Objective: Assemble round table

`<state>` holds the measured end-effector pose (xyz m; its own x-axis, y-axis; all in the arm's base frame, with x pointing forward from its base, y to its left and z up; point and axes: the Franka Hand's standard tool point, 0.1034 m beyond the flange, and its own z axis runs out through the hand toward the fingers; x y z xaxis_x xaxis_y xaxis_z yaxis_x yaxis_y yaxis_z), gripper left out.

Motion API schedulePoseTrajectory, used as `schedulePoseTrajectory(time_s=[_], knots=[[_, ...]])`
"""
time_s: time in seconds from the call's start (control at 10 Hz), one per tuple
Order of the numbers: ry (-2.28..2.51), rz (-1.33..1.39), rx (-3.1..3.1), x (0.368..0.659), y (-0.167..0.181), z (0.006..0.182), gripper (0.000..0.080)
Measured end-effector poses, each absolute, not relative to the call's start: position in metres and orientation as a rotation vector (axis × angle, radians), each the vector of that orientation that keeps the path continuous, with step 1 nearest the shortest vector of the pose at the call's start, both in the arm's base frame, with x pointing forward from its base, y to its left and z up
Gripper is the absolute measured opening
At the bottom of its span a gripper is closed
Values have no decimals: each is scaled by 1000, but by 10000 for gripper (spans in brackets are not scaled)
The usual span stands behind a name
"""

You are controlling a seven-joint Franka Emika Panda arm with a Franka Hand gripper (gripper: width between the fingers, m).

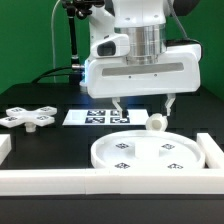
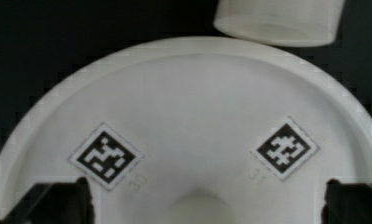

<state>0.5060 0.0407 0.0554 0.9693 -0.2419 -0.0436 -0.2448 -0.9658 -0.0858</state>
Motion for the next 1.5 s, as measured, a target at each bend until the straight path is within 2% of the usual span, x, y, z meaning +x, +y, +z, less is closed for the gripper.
schedulePoseTrajectory(time_s=[0.2,0.6,1.3,1.5], knots=[[717,98,-2940,497,44,50,649],[661,149,-2947,493,47,49,649],[467,841,-2789,485,50,45,649],[433,1058,-2711,475,58,42,649]])
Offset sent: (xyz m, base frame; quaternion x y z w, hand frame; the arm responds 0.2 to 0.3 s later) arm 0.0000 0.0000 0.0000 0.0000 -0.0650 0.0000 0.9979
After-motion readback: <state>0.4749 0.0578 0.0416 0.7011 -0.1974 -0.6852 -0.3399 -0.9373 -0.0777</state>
